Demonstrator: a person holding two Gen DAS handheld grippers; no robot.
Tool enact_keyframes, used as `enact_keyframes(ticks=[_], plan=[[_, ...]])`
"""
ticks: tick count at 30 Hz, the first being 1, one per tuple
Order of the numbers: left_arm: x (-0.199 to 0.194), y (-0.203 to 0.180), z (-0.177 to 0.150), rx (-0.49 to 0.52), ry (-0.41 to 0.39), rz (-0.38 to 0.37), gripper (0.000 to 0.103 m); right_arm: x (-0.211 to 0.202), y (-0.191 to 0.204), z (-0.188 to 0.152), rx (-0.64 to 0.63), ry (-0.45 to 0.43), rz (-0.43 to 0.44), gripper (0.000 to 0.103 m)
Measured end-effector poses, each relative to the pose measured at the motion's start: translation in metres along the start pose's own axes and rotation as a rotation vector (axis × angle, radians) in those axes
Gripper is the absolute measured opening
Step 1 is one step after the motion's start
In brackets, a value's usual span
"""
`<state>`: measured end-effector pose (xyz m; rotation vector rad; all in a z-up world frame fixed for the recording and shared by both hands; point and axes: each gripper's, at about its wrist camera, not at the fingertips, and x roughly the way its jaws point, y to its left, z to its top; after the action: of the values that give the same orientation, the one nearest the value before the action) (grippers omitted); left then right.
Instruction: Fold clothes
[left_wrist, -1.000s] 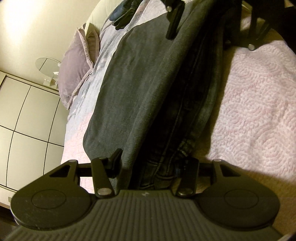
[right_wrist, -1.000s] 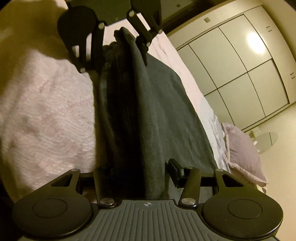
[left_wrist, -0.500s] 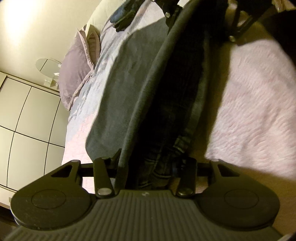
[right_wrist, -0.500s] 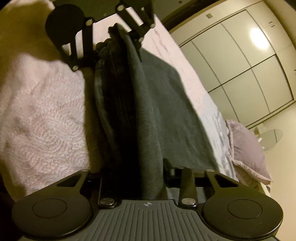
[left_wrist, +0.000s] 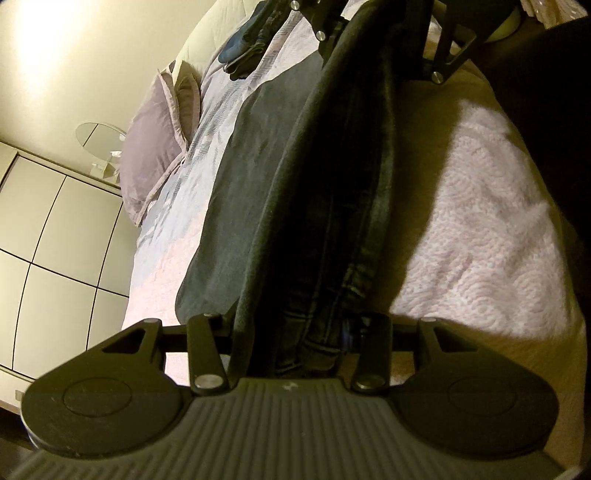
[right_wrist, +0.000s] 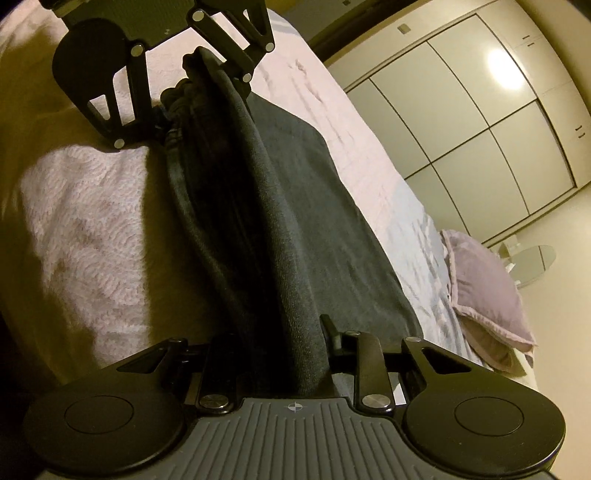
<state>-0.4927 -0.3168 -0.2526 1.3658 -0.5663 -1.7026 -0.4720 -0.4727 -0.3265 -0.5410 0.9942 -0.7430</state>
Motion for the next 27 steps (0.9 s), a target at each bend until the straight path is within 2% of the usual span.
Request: enact_keyframes(ticks=[9, 15, 18, 27], plan=[[0.014, 0.012, -0.006, -0.002, -0.031, -0.049, 0.041, 0.005, -0.014, -0.004, 0.070, -0.053, 0.069, 0.026], [0.017, 0.020, -0.010, -0.020, -0.038, -0.119, 0.039, 0.008, -0.028, -0.002, 0.112, -0.043, 0.183, 0.025], [0.014, 0.043, 0.002, -0.066, 0.003, -0.181, 0.037, 0.008, -0.058, 0.012, 0.112, 0.016, 0.257, 0.024], [-0.029, 0.149, 0.063, -0.241, 0.146, -0.392, 0.035, -0.033, -0.181, 0.062, 0.190, 0.157, 0.474, 0.023]])
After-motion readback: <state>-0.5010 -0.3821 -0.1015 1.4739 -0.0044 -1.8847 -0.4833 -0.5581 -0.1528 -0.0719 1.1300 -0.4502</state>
